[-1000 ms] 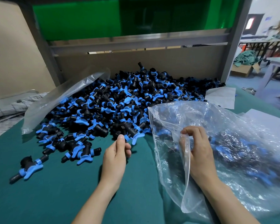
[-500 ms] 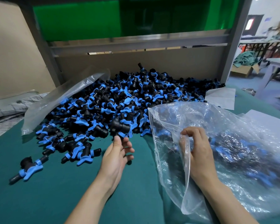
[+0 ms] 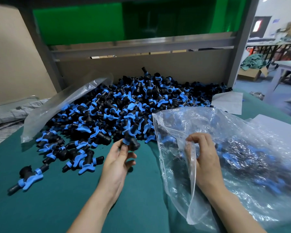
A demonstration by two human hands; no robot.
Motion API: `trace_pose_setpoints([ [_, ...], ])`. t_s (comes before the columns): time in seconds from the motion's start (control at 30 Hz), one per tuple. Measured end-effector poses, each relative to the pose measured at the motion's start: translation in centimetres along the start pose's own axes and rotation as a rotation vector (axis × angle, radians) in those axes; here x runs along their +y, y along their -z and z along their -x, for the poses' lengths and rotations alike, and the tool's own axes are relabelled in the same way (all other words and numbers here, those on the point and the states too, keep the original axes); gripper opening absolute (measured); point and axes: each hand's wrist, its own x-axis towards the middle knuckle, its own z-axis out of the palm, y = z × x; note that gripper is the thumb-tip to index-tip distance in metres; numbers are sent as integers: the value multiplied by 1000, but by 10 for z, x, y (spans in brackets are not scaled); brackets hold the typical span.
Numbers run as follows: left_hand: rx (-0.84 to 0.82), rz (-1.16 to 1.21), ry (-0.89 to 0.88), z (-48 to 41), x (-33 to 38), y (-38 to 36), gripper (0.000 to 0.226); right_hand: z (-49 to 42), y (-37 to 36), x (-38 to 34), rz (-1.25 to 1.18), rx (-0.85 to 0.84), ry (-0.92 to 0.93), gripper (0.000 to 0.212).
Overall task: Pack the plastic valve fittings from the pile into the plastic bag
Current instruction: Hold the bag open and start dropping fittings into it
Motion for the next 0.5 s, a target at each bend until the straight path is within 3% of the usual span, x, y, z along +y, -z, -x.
trace_pose_setpoints([
  [0.1,19,-655,-277,5,-10,4,15,0,0,-1,1,10,1,18],
  [0.13,-3,-764,-325,8,-11,2,14,0,1,-2,1,19,4,18],
  [0.37,-102,-1244,-638,8,-21,-30,33,-3,1,-11,23,71,73,27],
  [0.5,-201,-1189,-632,3,-17,-78,24,-6,4,-19,-18,119,172,16],
])
